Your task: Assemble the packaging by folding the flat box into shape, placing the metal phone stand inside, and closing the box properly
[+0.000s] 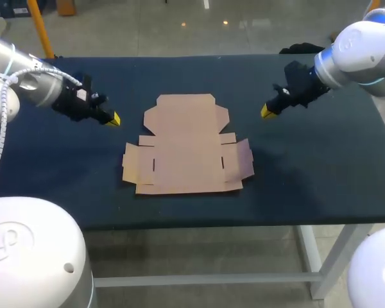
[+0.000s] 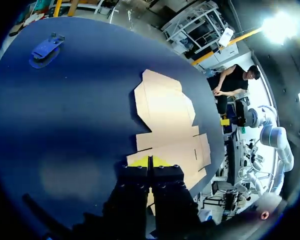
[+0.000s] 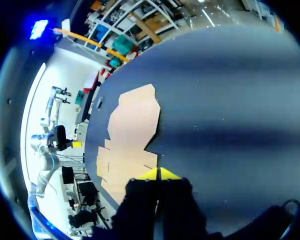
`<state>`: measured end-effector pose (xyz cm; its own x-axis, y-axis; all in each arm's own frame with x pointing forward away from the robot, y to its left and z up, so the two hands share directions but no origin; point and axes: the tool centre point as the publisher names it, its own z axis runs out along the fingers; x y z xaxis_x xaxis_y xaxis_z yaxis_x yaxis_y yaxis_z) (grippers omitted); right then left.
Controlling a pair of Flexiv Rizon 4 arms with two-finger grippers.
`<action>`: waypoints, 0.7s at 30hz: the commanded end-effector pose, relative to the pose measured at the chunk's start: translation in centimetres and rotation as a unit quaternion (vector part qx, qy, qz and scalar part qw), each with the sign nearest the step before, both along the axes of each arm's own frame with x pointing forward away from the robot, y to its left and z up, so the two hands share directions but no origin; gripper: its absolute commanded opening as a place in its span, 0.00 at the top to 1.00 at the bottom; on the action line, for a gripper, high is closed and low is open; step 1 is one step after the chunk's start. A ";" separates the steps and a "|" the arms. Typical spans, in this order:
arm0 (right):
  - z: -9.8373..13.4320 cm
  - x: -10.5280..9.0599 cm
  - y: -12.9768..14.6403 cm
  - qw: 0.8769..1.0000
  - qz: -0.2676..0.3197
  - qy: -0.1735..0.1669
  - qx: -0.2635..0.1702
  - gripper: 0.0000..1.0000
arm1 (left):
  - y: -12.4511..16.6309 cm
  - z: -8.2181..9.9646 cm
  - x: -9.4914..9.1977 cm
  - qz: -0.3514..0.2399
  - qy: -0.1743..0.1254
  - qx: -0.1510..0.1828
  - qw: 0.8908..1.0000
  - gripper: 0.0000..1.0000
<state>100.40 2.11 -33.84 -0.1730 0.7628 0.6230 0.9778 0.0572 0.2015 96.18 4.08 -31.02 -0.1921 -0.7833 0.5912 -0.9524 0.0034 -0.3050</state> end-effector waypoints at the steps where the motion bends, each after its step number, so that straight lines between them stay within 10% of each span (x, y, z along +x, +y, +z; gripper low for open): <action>1: -0.7 -0.1 0.4 1.000 -0.004 0.002 0.003 1.00 | -0.8 -0.7 0.6 -0.034 0.006 0.002 0.999 1.00; 21: -4.9 -1.2 2.0 0.999 0.001 0.023 0.031 1.00 | -2.2 -5.5 1.3 -0.067 0.044 -0.008 0.997 1.00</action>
<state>99.12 4.17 -38.38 -0.1409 0.7305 0.6682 0.9863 0.0451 0.1586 96.77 1.92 -35.84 -0.2401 -0.7502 0.6161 -0.9655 0.1185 -0.2320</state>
